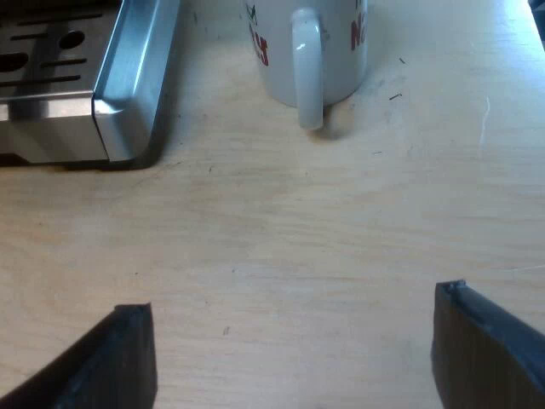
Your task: Pour the beans into the coffee machine
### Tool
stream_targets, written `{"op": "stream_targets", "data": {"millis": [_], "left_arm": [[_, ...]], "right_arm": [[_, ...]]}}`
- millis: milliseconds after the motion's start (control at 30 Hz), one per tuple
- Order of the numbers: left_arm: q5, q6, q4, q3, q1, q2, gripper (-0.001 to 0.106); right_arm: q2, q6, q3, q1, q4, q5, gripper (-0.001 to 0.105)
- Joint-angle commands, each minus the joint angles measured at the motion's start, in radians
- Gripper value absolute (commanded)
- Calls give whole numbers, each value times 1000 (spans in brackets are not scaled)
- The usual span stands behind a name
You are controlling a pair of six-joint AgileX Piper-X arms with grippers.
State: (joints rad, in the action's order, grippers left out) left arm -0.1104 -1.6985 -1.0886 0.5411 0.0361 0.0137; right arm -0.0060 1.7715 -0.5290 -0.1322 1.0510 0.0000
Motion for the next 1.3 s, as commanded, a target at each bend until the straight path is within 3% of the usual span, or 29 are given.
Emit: {"op": "stream_targets", "data": {"millis": [33,200,667,933,1200,1300], "left_arm": [[-5,-10,16,-2,4,39,76],[-75,-10,16,-2,4,39,76],[-75,-75,47,44,4,-4,76],[-75,-75,95,101,4,-117,76],[-75,-75,200,105,4,-244,76],[-75,-75,228,105,4,-276,76]], "right_arm": [[-46,5,-6,5,-7,0,69],[-46,5,-6,5,-7,0,69],[-8,5,-125,5,26,-50,69],[88,33,-219,5,30,-127,69],[216,148,-328,5,17,-231,69],[256,155,-339,5,-33,-292,69]]}}
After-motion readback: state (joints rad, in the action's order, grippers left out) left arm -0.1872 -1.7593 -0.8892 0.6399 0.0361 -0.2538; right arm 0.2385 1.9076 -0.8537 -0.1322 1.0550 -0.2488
